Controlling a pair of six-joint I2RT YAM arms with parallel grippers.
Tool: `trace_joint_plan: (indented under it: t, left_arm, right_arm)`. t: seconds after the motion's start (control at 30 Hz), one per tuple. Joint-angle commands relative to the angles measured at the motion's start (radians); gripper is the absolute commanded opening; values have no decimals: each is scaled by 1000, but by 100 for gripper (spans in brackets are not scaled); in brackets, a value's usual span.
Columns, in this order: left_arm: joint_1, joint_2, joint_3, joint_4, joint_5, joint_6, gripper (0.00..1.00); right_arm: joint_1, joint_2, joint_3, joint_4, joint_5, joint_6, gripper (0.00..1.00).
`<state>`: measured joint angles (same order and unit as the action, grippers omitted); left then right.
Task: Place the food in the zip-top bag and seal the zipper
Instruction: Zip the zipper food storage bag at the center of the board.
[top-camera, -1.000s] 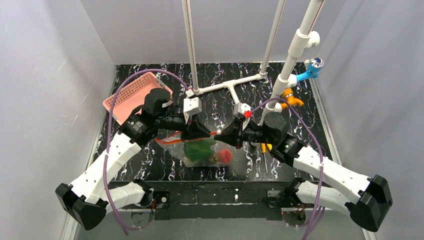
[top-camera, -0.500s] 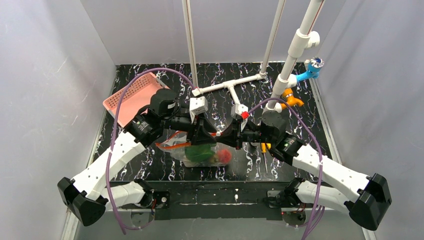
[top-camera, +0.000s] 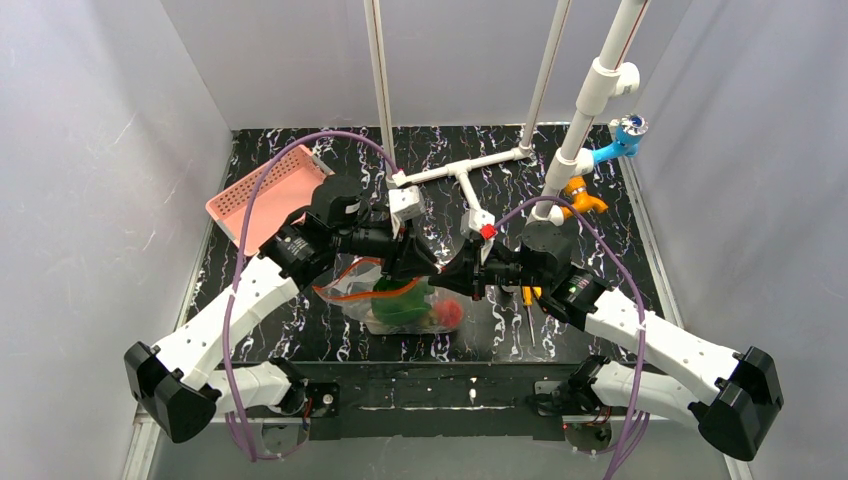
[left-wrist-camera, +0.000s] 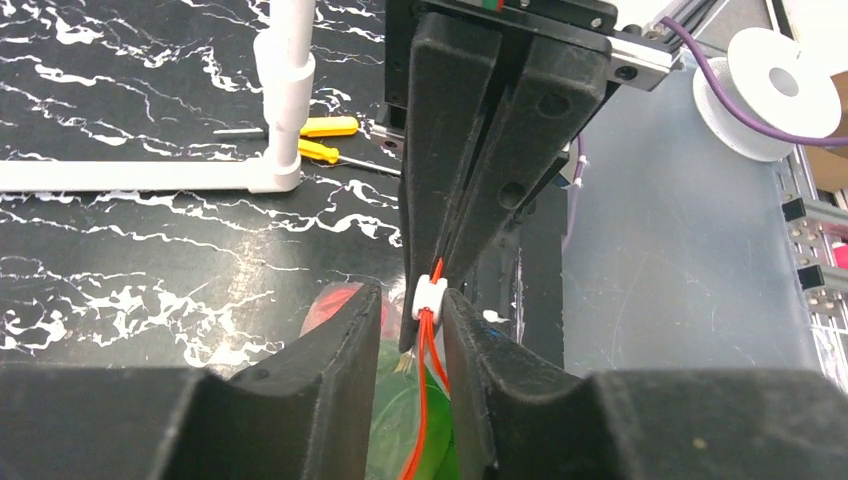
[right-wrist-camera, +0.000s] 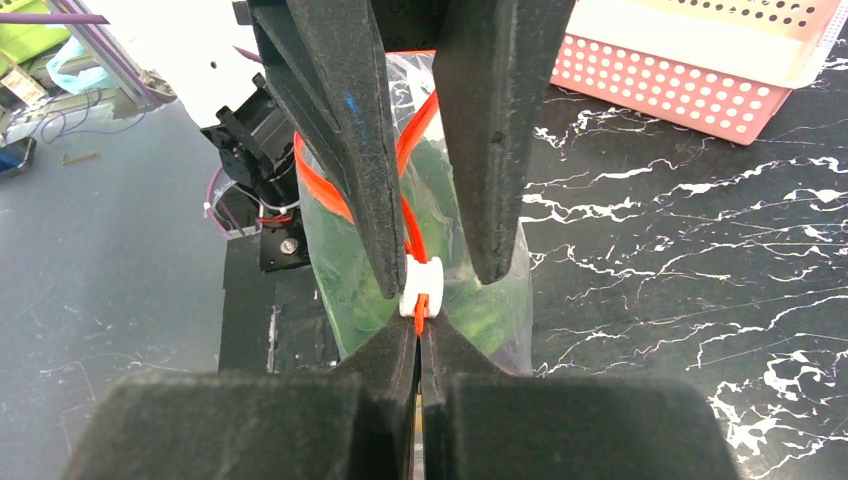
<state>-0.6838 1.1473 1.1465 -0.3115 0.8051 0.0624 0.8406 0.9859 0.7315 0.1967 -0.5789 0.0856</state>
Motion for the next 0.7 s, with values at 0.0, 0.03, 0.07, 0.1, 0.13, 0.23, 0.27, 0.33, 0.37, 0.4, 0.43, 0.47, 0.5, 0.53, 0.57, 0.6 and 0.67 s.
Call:
trace_joint_plan:
  t: [0.0,0.03,0.07,0.1,0.13,0.23,0.27,0.33,0.37,0.4,0.43,0.47,0.5,0.53,0.57,0.6,0.67]
  left_arm:
    - [-4,14,32,30,64,-20,26]
    - [-3,19,31,31,85,-19,25]
    - [-3,21,32,27,102,-16,25]
    - [-4,22,32,17,113,-11,27]
    - [-4,22,32,16,117,-9,29]
    - [-5,48,52,0,163,-4,19]
    - [-4,46,49,-4,166,-1,17]
    - [-4,52,63,-59,169,28,18]
    - [-4,54,74,-82,173,46,13]
    - [-4,58,88,-114,175,63,17]
    - [-4,60,90,-130,168,70,26]
    - [-5,60,92,-137,166,75,25]
    - [-5,62,94,-138,165,76,22]
    - [-4,64,95,-138,164,77,19]
    - [-4,66,97,-138,162,79,16]
    - [-5,71,99,-137,161,78,16]
    - [-5,78,102,-138,160,75,17]
  right_arm:
    - [10,-14,49,15,-4,-15,1]
    - [11,-13,48,16,-3,-16,1]
    - [12,-15,48,15,-3,-16,1]
    - [12,-16,47,14,-2,-17,1]
    - [12,-17,47,12,-2,-18,1]
    - [14,-18,46,9,3,-23,1]
    - [15,-24,43,10,14,-25,1]
    - [15,-31,40,17,32,-27,1]
    - [17,-28,40,25,38,-27,1]
    - [17,-25,42,27,39,-28,1]
    - [17,-25,44,27,39,-29,1]
    - [17,-24,46,25,37,-30,1]
    - [17,-21,46,26,37,-30,1]
    - [17,-22,46,27,37,-29,1]
    - [19,-20,48,27,36,-29,1]
    - [19,-19,48,27,36,-28,1]
    - [20,-18,48,29,36,-27,1]
